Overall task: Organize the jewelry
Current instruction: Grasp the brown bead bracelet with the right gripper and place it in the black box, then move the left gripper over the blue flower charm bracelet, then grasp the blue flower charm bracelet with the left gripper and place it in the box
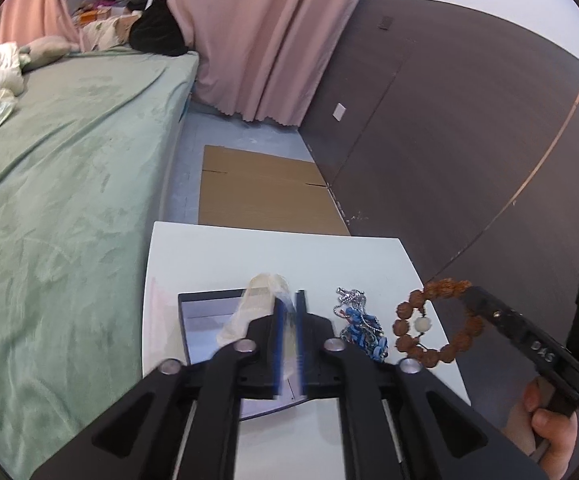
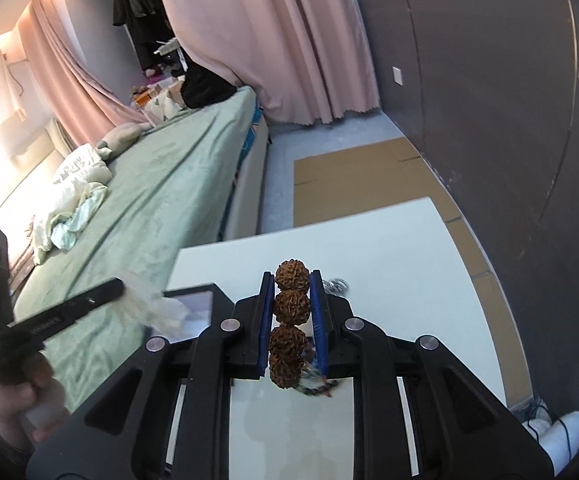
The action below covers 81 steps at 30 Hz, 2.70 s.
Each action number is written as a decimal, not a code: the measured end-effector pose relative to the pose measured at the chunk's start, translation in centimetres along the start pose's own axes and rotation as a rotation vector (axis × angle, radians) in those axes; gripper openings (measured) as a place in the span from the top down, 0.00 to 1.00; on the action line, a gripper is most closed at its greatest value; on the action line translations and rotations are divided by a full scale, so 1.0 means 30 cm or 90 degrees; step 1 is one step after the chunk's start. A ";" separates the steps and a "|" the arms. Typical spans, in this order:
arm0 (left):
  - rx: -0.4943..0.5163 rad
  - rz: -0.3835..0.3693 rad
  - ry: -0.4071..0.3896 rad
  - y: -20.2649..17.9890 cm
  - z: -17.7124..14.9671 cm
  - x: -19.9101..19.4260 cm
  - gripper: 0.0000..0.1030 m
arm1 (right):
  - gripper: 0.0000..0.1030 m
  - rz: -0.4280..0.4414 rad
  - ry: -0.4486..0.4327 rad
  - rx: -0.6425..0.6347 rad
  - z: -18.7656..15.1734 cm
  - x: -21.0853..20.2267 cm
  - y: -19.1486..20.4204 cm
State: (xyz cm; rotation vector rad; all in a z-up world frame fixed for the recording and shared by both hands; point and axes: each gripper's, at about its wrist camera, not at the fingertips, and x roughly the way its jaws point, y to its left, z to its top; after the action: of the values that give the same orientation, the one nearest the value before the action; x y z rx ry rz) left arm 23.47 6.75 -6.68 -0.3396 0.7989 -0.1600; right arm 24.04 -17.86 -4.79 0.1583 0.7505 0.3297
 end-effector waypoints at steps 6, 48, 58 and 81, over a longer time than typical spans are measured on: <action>-0.052 0.011 -0.048 0.063 0.018 -0.058 0.30 | 0.82 0.028 -0.005 -0.027 0.047 -0.004 0.118; 0.032 0.067 -0.016 -0.030 -0.008 0.026 0.14 | 0.32 0.075 0.054 0.053 0.012 0.077 -0.100; 0.154 0.017 0.065 -0.238 -0.075 0.188 0.30 | 0.32 0.060 0.119 0.151 -0.085 0.118 -0.290; 0.380 0.013 0.222 -0.502 -0.250 0.597 0.50 | 0.26 0.025 0.101 0.273 -0.101 0.044 -0.519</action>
State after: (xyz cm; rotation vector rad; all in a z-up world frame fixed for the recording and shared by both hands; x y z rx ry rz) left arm 30.18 -13.89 -18.21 0.2697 1.0531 -0.4344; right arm 26.52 -31.90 -11.82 0.5564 0.9696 0.2157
